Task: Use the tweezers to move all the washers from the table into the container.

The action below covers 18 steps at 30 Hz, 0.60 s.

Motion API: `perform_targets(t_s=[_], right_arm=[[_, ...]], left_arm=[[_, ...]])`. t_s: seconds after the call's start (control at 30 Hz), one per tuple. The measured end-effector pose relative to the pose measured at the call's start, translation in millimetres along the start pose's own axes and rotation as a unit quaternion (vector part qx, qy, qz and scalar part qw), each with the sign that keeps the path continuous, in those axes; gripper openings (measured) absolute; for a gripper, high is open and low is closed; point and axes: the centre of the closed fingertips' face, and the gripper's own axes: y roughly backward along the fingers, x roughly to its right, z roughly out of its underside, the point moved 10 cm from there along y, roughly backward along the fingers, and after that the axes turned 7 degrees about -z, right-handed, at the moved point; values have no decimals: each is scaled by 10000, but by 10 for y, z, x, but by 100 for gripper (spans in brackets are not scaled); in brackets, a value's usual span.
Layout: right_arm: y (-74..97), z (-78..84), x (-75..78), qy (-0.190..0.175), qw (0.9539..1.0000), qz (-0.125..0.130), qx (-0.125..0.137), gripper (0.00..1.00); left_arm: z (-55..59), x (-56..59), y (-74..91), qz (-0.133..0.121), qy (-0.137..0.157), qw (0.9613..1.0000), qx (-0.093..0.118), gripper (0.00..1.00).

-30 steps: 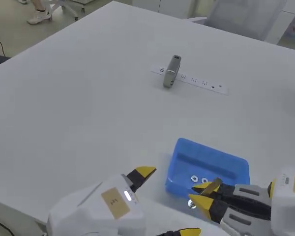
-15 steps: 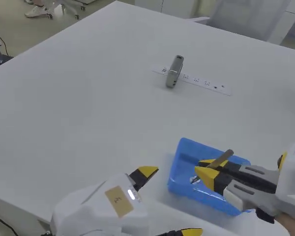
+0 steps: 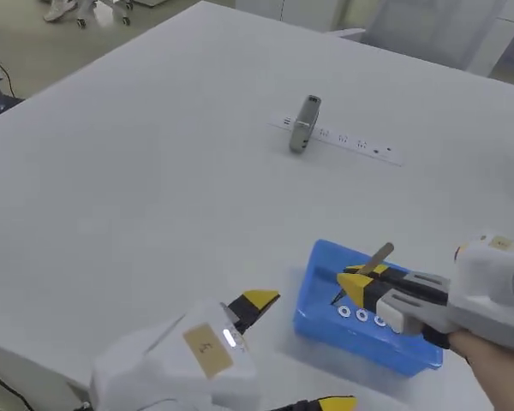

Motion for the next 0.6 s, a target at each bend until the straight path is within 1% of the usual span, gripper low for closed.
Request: perform_targets(t_s=[0.2,0.27,0.33,0.4,0.47,0.5,0.6], right_arm=[[-133,98,81,74,9998,-28,-196,3],[-153,125,91,119,9996,-26,-242,3],[-171,136,107,181,9995,-32,-262,3],[-186,151,126,239,9992,10,-325,3],[-200,173,145,264,9991,18,-326,3],[-197,148,140,268,9991,13,-325,3],[-219,175,151,284,9990,-18,-343,4]], left_arm=[[-15,6,3,89,111,9999,97,65],[-10,8,1,99,97,9999,63,65],[-14,14,0,122,89,9999,83,65],[-23,20,3,170,139,9997,132,64],[-32,21,7,219,209,9994,184,64],[-32,21,5,220,248,9993,180,63],[-31,25,7,269,286,9991,154,62]])
